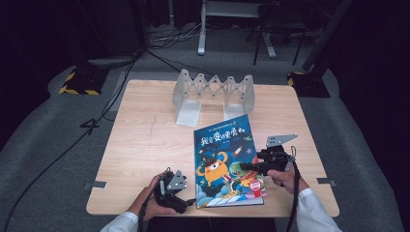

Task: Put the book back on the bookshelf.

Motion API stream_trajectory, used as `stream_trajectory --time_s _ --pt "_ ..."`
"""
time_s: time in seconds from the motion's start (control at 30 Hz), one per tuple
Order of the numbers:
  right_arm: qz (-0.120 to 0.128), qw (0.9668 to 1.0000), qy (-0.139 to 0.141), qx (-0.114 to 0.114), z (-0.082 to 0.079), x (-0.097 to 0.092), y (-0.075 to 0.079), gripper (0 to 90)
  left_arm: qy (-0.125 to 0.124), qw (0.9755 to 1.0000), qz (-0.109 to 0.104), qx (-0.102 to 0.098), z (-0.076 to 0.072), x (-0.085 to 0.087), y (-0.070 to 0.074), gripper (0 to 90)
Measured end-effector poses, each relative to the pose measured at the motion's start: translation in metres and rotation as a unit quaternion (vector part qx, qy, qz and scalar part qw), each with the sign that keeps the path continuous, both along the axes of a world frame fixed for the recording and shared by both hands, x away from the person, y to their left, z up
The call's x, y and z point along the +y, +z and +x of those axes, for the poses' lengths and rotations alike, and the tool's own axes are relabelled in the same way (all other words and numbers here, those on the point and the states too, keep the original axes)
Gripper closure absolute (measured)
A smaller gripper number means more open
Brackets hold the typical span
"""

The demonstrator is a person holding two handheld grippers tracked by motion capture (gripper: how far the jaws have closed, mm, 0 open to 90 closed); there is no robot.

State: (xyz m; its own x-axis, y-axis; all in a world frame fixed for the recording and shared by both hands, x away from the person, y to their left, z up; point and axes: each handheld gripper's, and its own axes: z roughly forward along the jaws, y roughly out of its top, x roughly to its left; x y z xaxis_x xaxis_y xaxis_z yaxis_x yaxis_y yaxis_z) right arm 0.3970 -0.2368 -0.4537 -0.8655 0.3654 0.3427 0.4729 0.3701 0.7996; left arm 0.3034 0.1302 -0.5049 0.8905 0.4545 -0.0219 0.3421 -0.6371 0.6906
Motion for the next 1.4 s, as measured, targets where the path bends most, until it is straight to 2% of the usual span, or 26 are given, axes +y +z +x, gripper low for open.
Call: stream_trajectory --time_s 0.07,0.2,0.3,0.37,0.43,0.5,0.57,0.63,0.67,0.7,0.83,0.93,1.0,1.13,1.23,1.27,1.3,1.4 --pt "0.002 0.9998 -0.002 -0.020 -0.005 0.001 0.002 51.1 0.005 1.0000 0.000 0.000 0.001 0.000 0.000 15.2" --pt "0.002 0.9990 -0.009 -0.043 -0.013 0.002 0.004 51.2 0.013 0.9999 0.000 0.000 0.003 0.001 0.000 15.2" --pt "0.005 0.9972 -0.016 -0.073 -0.023 0.001 0.008 51.3 0.018 0.9998 0.004 0.000 0.005 0.002 0.001 15.1" --pt "0.008 0.9953 -0.020 -0.095 -0.031 0.000 0.010 51.5 0.019 0.9998 0.008 0.006 0.008 0.002 0.002 15.1" --pt "0.010 0.9930 -0.030 -0.114 -0.037 -0.002 0.012 52.5 0.022 0.9996 0.004 0.019 0.013 0.003 0.004 15.3" --pt "0.011 0.9914 -0.041 -0.124 -0.041 -0.003 0.014 52.9 0.032 0.9991 0.003 0.028 0.020 0.003 0.005 15.9" --pt "0.009 0.9897 -0.048 -0.134 -0.044 -0.003 0.015 52.9 0.035 0.9984 -0.017 0.041 0.027 0.002 0.007 16.4" --pt "0.009 0.9878 -0.052 -0.146 -0.046 -0.004 0.017 53.0 0.032 0.9979 -0.033 0.046 0.032 -0.001 0.009 16.4" --pt "0.009 0.9878 -0.052 -0.146 -0.046 -0.004 0.017 53.0 0.032 0.9979 -0.033 0.046 0.032 -0.001 0.009 16.5" --pt "0.008 0.9869 -0.054 -0.152 -0.047 -0.004 0.017 53.0 0.028 0.9972 -0.048 0.049 0.035 -0.004 0.012 16.5" --pt "0.007 0.9830 -0.059 -0.174 -0.052 -0.005 0.020 52.9 0.020 0.9965 -0.068 0.045 0.042 -0.016 0.019 16.2" --pt "0.009 0.9814 -0.061 -0.182 -0.055 -0.006 0.020 53.0 0.029 0.9964 -0.070 0.038 0.046 -0.024 0.022 16.3" --pt "0.009 0.9801 -0.060 -0.189 -0.057 -0.006 0.020 52.9 0.034 0.9973 -0.058 0.030 0.048 -0.030 0.022 16.2" --pt "0.009 0.9776 -0.058 -0.202 -0.060 -0.005 0.022 53.0 0.025 0.9962 -0.074 0.039 0.054 -0.034 0.021 12.5" --pt "0.009 0.9760 -0.058 -0.210 -0.060 -0.006 0.022 53.0 0.020 0.9935 -0.096 0.058 0.061 -0.034 0.020 12.0" --pt "0.009 0.9760 -0.058 -0.210 -0.060 -0.006 0.022 53.0 0.020 0.9935 -0.096 0.058 0.061 -0.034 0.020 11.0" --pt "0.010 0.9757 -0.058 -0.211 -0.060 -0.006 0.022 53.0 0.016 0.9914 -0.110 0.070 0.066 -0.035 0.018 9.8" --pt "0.012 0.9754 -0.057 -0.212 -0.061 -0.006 0.022 53.0 0.011 0.9898 -0.120 0.076 0.071 -0.036 0.015 5.2"
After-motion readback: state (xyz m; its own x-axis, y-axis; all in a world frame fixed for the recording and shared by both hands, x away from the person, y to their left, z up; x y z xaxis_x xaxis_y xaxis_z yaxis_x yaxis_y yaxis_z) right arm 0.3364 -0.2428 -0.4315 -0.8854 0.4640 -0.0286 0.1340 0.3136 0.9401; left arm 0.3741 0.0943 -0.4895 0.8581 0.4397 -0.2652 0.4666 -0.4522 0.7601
